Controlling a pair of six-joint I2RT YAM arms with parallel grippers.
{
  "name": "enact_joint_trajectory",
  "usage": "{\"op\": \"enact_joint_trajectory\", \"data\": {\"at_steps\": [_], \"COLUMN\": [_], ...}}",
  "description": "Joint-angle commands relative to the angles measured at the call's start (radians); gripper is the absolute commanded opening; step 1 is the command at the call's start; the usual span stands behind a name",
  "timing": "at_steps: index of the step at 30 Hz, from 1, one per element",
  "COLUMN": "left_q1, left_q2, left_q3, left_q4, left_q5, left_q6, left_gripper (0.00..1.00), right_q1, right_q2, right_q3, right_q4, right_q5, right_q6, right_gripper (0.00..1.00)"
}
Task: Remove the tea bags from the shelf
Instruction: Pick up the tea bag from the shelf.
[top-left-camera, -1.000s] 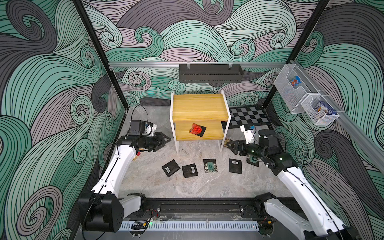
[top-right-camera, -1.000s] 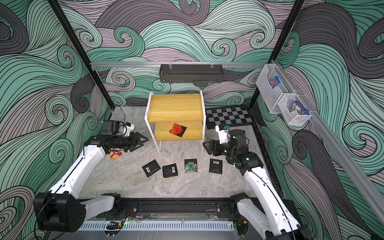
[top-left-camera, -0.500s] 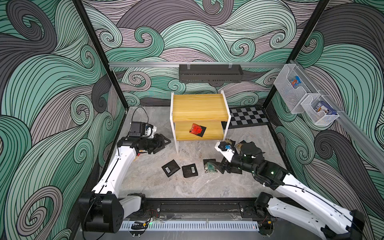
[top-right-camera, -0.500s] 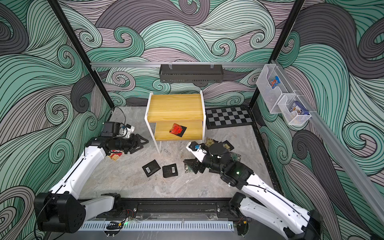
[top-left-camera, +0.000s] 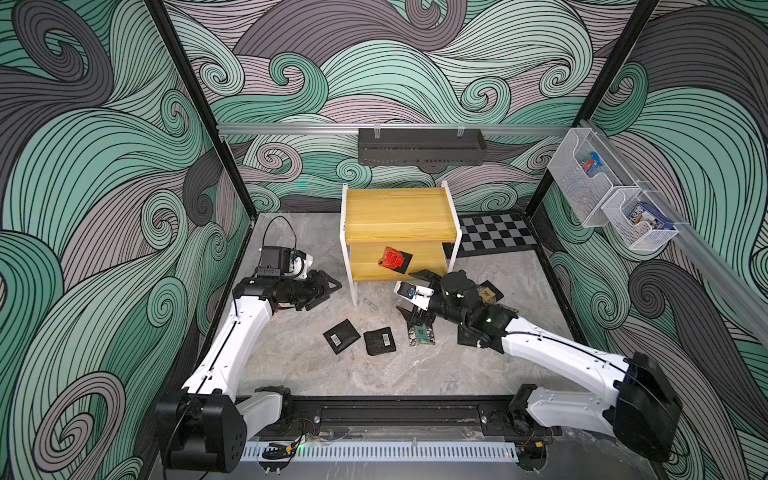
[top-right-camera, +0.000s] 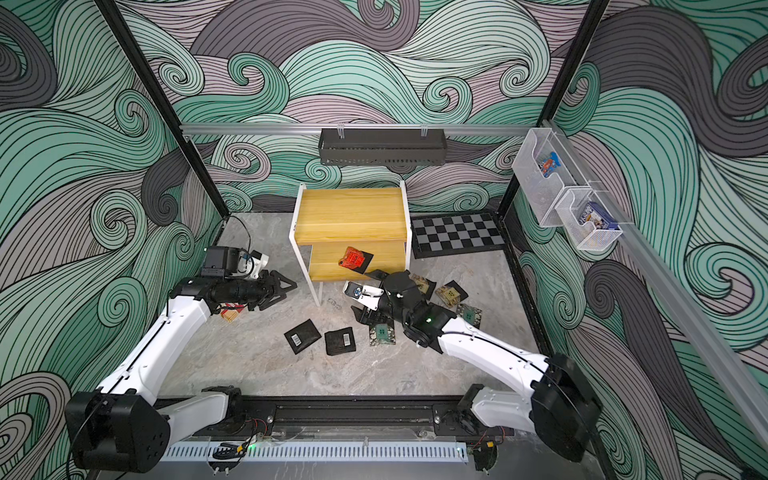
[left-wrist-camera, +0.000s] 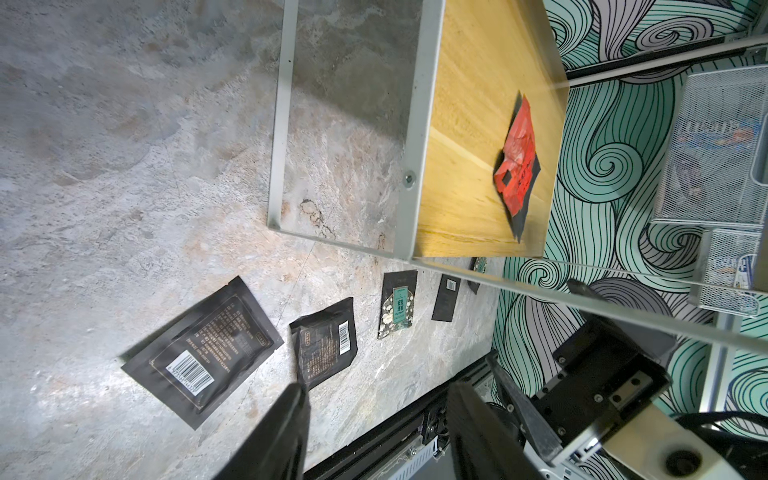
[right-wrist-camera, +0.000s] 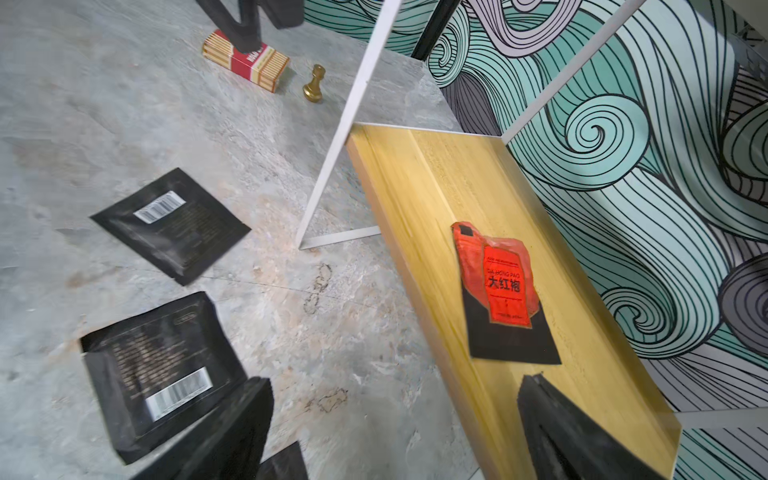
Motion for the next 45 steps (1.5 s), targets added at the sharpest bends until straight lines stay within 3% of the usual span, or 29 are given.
{"op": "enact_joint_trajectory", "data": {"at_steps": [1,10,27,45], "left_q1": [0.004,0.006,0.009,0.018], "left_q2": [-0.016,-0.019,-0.01,0.001], "left_q3": [-0.002,0.001,0.008,0.006], "left_q4": [-0.016,-0.03,-0.034,-0.033], "left_q5": [0.003,-0.004,-0.005,0.001], "left_q6": [0.017,0.025,0.028,0.033], "left_gripper": [0.57,0.57,0.56,0.57], "right_q1": [-0.014,-0.028,-0.054,-0.033], "right_q2": [0.048,0.187,0.295,0.226], "right_q3": [0.055,0.127,0.207,0.125], "right_q4": [0.097,0.118,0.053,0.014], "right_q5": [0.049,0.101,0.064,0.102], "right_q6": [-0.039,-0.081,-0.074,-0.029], "right_gripper": [0.96,0.9,0.74,0.37]}}
